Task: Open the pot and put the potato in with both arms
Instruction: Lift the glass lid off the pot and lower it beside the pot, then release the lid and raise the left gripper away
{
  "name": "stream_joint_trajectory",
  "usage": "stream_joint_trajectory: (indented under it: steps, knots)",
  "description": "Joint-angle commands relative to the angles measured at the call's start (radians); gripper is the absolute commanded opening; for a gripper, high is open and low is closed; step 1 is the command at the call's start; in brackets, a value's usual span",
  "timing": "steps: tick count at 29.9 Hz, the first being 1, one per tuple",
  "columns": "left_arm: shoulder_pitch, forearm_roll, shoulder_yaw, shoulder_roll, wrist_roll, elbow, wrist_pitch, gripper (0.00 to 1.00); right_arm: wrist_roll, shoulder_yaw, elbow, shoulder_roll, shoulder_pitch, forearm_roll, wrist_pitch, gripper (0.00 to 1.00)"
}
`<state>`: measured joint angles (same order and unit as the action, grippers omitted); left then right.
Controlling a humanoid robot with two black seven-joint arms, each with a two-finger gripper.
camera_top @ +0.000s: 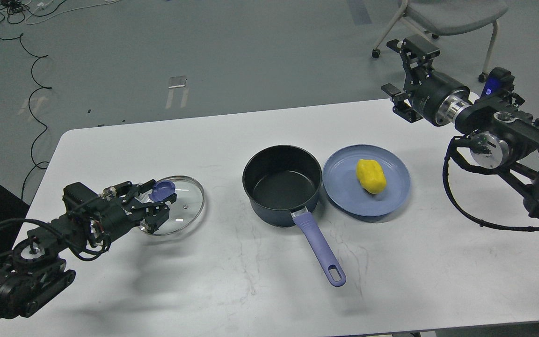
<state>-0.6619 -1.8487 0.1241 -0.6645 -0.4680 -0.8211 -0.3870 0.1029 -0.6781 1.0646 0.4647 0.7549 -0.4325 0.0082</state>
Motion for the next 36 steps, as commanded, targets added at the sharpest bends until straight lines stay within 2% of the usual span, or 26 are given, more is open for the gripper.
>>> stream_joint_trajectory:
  steps: [1, 7, 8, 12, 19, 24, 26, 27, 28, 29, 30, 32, 35, 36]
  knots:
    - [0.016, 0.009, 0.0, -0.001, -0.021, 0.0, -0.006, 0.64, 0.0, 0.0, 0.0, 0.0, 0.0, 0.0, 0.001, 1.0]
    - [0.05, 0.008, 0.0, -0.003, -0.021, 0.0, -0.032, 0.67, 0.0, 0.0, 0.0, 0.0, 0.0, 0.0, -0.001, 1.0]
    - [0.05, 0.009, 0.0, -0.003, -0.021, 0.0, -0.035, 0.7, 0.0, 0.0, 0.0, 0.0, 0.0, 0.0, -0.001, 1.0]
    - [0.045, 0.061, 0.002, 0.0, -0.021, 0.0, -0.038, 0.98, 0.0, 0.0, 0.001, 0.005, 0.0, 0.0, 0.001, 1.0]
    - [0.028, 0.276, 0.003, -0.004, -0.021, -0.012, -0.035, 0.98, 0.0, 0.0, 0.005, 0.005, 0.009, 0.0, 0.001, 1.0]
    - [-0.073, 0.347, 0.011, -0.027, -0.021, -0.05, -0.012, 0.98, -0.002, 0.023, 0.014, 0.009, 0.021, -0.032, 0.013, 1.0]
    - [-0.134, 0.467, 0.022, -0.11, -0.021, -0.186, 0.051, 0.98, -0.002, 0.112, 0.014, 0.032, 0.062, -0.165, 0.016, 1.0]
    - [-0.157, 0.515, 0.022, -0.131, -0.021, -0.216, 0.081, 0.98, -0.002, 0.147, 0.014, 0.041, 0.075, -0.208, 0.018, 1.0]
    - [-0.215, 0.624, 0.022, -0.154, -0.021, -0.264, 0.177, 0.98, 0.0, 0.214, 0.017, 0.058, 0.099, -0.292, 0.019, 1.0]
    - [-0.273, 0.751, 0.025, -0.156, -0.021, -0.279, 0.295, 0.98, 0.0, 0.276, 0.024, 0.069, 0.124, -0.366, 0.024, 1.0]
    - [-0.274, 0.752, 0.025, -0.156, -0.021, -0.279, 0.296, 0.98, 0.0, 0.276, 0.024, 0.069, 0.124, -0.367, 0.024, 1.0]
    - [-0.367, 1.053, 0.049, -0.149, -0.021, -0.267, 0.474, 0.98, 0.001, 0.356, 0.035, 0.083, 0.168, -0.48, 0.041, 1.0]
    - [-0.413, 1.351, 0.058, -0.142, -0.021, -0.239, 0.566, 0.98, 0.011, 0.42, 0.034, 0.104, 0.21, -0.627, 0.07, 1.0]
    - [-0.413, 1.352, 0.058, -0.142, -0.021, -0.239, 0.566, 0.98, 0.011, 0.42, 0.034, 0.104, 0.21, -0.627, 0.07, 1.0]
